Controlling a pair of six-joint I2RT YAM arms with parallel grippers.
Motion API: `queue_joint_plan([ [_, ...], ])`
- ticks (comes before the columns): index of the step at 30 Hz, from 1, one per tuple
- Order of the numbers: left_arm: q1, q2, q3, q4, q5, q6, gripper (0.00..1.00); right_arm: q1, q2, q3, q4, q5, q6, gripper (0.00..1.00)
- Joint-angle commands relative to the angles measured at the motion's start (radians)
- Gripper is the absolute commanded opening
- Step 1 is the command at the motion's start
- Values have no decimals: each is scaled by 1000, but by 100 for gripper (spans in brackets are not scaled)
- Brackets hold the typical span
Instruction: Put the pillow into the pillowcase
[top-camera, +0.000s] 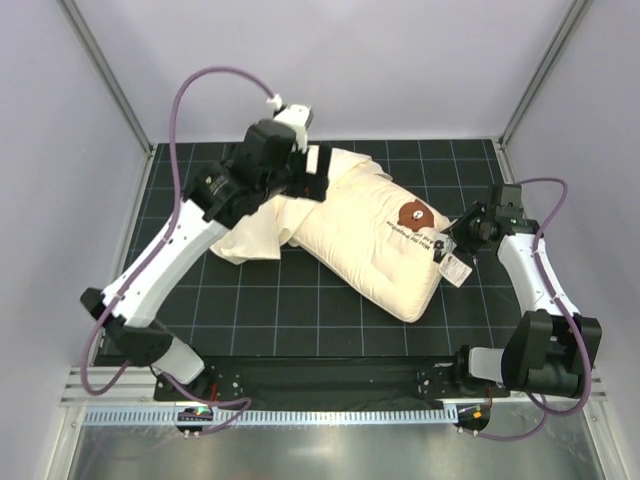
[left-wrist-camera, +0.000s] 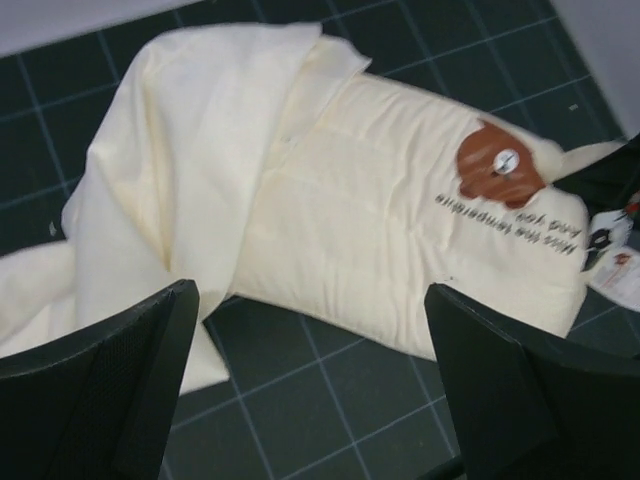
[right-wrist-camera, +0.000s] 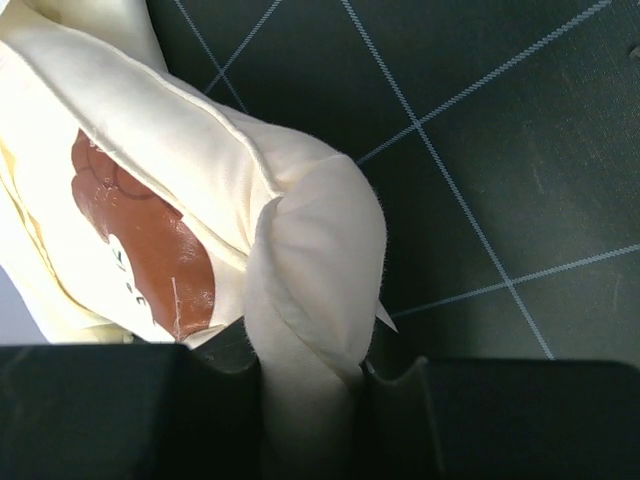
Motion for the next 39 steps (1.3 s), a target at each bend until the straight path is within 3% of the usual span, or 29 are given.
queue_joint_plan([
  [1, 3, -97, -269, 23, -207, -92, 100, -8, 20, 66, 21, 61, -71, 4],
  [3, 3, -137, -474, 69, -245, -133, 100, -8, 37, 63, 38, 49, -75, 4],
  [6, 10, -145, -607, 85, -365, -164, 100, -9, 52, 62, 48, 35, -82, 4],
  [9, 48, -97, -639, 34, -425, -213, 100, -9, 68, 65, 56, 20, -80, 4],
  [17, 112, 88, -630, 22, -404, -239, 100, -9, 71, 63, 59, 24, -89, 4],
  [22, 177, 164, -634, 101, -178, -198, 96, -9, 71, 65, 62, 20, -88, 4],
  [23, 184, 167, -635, 110, -171, -195, 92, -9, 71, 65, 65, 20, -85, 4],
  [25, 204, 191, -615, 98, -195, -183, 72, -9, 69, 63, 70, 18, -83, 4],
  [26, 215, 203, -599, 83, -219, -179, 59, -9, 69, 60, 73, 15, -80, 4],
  [27, 226, 210, -587, 72, -257, -175, 31, -9, 69, 60, 74, 9, -82, 4],
  [30, 279, 201, -524, 51, -338, -164, 1, -8, 66, 60, 76, 7, -83, 4],
  [32, 332, 184, -478, 78, -318, -143, 0, -9, 63, 65, 71, 17, -85, 4],
  [35, 445, 255, -287, 92, -313, -104, 0, -9, 63, 67, 64, 20, -86, 4],
  [38, 584, 416, 114, 25, -299, -116, 0, -9, 63, 60, 76, 7, -74, 4],
  [39, 603, 532, 349, -19, -340, -133, 0, -9, 63, 62, 81, 4, -72, 4],
])
